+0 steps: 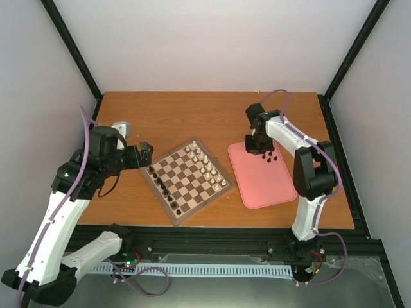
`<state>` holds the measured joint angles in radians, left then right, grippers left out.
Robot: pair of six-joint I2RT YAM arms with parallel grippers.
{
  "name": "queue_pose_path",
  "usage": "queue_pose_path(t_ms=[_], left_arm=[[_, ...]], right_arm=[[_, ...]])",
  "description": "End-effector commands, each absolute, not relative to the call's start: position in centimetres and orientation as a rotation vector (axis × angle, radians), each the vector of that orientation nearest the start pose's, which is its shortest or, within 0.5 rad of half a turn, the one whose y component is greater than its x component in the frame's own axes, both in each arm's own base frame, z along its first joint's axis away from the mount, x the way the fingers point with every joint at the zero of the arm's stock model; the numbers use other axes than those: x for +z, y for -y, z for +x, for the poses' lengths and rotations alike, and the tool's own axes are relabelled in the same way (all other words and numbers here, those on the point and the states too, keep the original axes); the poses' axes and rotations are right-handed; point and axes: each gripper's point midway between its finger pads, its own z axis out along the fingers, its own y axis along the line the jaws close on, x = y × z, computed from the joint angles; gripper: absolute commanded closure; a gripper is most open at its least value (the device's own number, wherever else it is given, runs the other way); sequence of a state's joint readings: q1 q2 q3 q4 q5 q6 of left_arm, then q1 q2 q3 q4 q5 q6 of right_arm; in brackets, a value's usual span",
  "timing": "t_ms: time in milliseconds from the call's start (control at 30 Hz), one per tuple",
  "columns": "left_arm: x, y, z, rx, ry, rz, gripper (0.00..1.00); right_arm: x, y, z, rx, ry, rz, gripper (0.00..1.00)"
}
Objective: Set up the chess pieces on the board
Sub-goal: Pick up the chess piece from the storage box, then place the chess piece on the chessboard.
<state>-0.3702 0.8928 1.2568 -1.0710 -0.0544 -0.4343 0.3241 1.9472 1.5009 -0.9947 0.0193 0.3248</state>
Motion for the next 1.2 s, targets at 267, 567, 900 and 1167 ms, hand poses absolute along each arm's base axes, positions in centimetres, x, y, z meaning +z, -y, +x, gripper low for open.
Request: queue_pose_path(t_ms=[267,567,900,1167], left_arm=[[32.5,7.2,21.5,-0.388,-2.220,-0.119,0.00],[33.2,6.5,20.1,-0.382,-2.203,-0.119,0.00],[33.0,6.1,19.3,-0.364,-2.208,-0.096,0.00],[33.0,6.2,19.2,-0.370,-2.208,-0.088,0.00]], right_arm=[[16.2,-30.6,34.0,0.248,-2.812,-0.393,0.97],[13.9,-45.9,31.2,0.492,-2.731,-0.703,0.97],[11.2,-50.3,30.3,0.613,-2.712,-0.761,0.97],[9.5,-51.4,30.4,0.650,-2.717,-0.770,0.97]])
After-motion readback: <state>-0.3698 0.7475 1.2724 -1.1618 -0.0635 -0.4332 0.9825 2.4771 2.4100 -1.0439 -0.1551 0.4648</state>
